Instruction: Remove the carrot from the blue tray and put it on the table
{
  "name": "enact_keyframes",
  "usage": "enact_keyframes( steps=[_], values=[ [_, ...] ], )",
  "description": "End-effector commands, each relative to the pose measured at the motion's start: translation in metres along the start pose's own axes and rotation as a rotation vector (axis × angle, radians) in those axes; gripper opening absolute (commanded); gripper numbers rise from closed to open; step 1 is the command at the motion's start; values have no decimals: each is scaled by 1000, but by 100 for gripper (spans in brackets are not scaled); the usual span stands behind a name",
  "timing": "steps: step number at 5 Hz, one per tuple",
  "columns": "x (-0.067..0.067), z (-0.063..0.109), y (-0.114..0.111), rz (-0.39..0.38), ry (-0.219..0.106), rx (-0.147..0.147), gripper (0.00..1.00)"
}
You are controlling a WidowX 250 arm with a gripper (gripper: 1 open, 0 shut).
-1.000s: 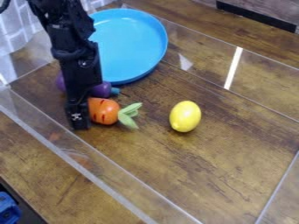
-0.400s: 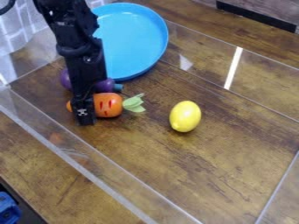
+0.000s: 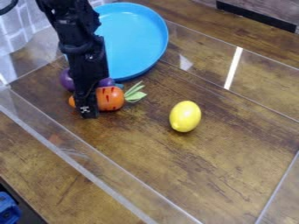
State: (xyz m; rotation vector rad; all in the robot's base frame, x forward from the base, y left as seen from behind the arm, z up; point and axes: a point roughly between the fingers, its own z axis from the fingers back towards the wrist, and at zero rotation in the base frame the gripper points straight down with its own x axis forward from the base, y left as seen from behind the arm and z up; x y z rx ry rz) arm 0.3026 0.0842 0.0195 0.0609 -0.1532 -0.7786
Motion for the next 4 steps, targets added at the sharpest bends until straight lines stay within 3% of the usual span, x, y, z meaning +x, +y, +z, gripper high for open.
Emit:
enact_keyframes(
  steps=[1, 4],
  values=[
    [-1, 9, 6, 13, -16, 18, 0],
    [-23, 11, 6, 68, -4, -18, 0]
  ],
)
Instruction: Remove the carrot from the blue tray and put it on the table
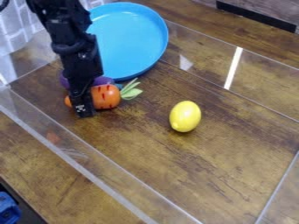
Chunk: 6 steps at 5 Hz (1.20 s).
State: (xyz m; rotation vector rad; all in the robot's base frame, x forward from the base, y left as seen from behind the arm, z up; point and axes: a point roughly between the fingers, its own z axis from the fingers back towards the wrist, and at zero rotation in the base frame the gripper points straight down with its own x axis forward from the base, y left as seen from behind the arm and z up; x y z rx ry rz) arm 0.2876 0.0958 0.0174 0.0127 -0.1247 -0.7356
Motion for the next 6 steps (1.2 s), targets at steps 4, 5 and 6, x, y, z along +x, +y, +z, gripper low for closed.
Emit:
enact_keyframes(
  steps=[4, 5, 6],
  values=[
    [-13, 17, -3, 69, -23, 1, 0],
    [-11, 18, -8, 75, -28, -7, 0],
    [-8, 19, -12, 94, -35, -17, 0]
  ],
)
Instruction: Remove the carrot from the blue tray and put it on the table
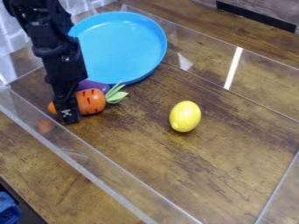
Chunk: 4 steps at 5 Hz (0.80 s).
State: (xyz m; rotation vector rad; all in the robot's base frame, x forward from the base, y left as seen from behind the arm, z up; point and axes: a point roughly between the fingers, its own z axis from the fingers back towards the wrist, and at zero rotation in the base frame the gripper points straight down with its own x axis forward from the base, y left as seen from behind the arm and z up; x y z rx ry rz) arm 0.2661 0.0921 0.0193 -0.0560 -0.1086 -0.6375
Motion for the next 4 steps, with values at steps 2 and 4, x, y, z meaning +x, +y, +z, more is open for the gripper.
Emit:
enact_keyframes(
  steps=[2, 4],
  values=[
    [14, 20, -4, 23, -45, 34, 0],
    [18, 22, -7, 30, -62, 25, 0]
  ],
)
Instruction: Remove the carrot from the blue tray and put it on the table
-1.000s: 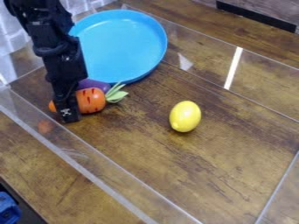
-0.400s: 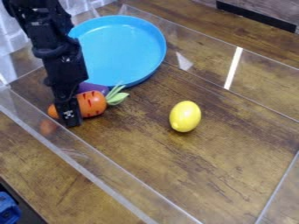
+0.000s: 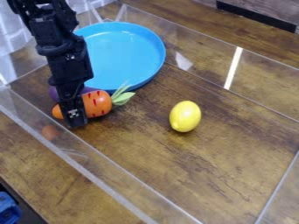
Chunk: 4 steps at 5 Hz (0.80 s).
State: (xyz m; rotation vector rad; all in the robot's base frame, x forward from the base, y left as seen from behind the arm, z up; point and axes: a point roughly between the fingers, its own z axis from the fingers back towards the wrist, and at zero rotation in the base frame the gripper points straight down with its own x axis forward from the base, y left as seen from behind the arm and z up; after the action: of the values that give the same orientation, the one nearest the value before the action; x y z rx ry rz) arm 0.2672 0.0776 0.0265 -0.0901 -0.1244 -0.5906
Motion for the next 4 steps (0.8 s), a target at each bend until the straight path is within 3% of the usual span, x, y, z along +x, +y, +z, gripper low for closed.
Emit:
enact_keyframes(
  steps=[1, 4],
  values=[
    [14, 18, 3, -25, -40, 48, 0],
    [30, 26, 4, -42, -44, 52, 0]
  ],
)
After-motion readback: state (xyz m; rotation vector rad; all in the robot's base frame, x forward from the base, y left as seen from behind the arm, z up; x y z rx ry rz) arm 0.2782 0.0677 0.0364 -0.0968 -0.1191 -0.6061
